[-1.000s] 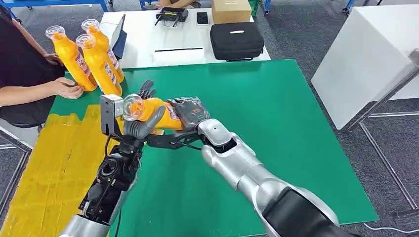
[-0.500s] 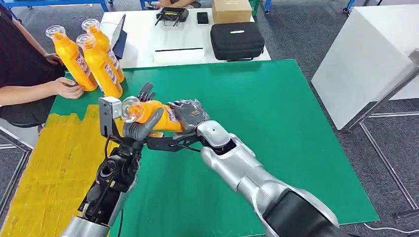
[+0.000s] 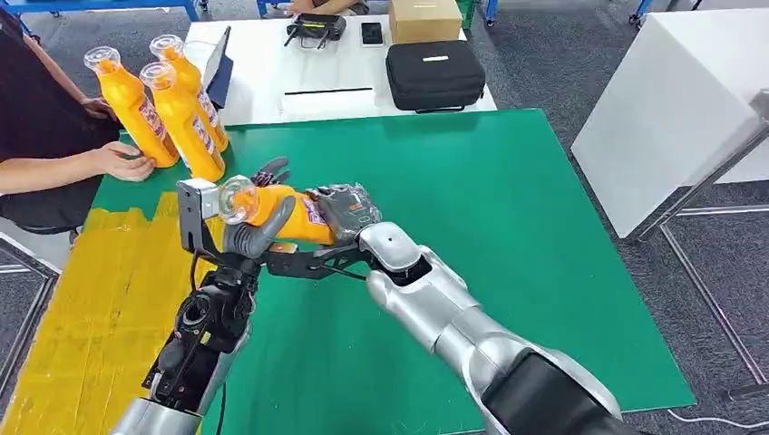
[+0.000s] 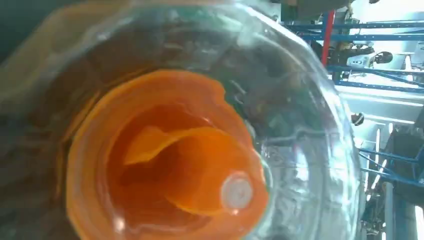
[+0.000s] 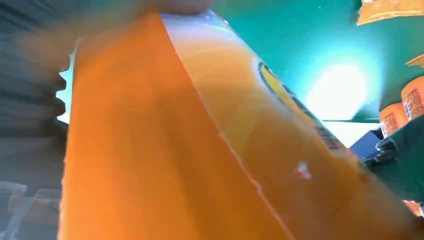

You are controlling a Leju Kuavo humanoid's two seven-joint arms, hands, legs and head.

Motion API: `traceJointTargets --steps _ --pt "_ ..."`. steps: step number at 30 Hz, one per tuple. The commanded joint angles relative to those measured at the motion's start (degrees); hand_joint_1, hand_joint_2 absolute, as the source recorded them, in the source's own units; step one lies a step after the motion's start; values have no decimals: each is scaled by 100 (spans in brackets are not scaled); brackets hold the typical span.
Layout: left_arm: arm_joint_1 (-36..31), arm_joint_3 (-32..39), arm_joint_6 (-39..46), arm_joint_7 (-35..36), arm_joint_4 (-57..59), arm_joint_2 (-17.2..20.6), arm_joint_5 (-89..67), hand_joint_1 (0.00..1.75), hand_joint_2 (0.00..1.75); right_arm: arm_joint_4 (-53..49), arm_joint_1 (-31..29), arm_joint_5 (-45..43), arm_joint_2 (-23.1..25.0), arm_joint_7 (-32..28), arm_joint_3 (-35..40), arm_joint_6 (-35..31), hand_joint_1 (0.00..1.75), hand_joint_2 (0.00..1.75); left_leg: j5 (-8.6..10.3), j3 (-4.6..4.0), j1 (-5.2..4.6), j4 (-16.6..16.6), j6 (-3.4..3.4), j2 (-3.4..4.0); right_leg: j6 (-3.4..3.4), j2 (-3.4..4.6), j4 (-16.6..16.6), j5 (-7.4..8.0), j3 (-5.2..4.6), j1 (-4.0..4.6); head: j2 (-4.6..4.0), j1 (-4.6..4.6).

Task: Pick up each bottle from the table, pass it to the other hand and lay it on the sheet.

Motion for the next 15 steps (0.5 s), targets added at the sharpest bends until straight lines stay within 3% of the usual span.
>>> traceJointTargets --steps 1,15 --pt "-477 -175 -99 71 305 -132 53 175 175 -47 -97 90 226 -109 578 71 175 175 -17 20 6 9 -12 -3 -12 -12 11 -19 20 8 0 0" --pt "-462 -167 -116 64 295 -139 66 175 175 -8 -115 100 239 -106 541 51 175 175 -9 12 3 4 -9 -5 -9 -12 6 -12 12 5 0 0"
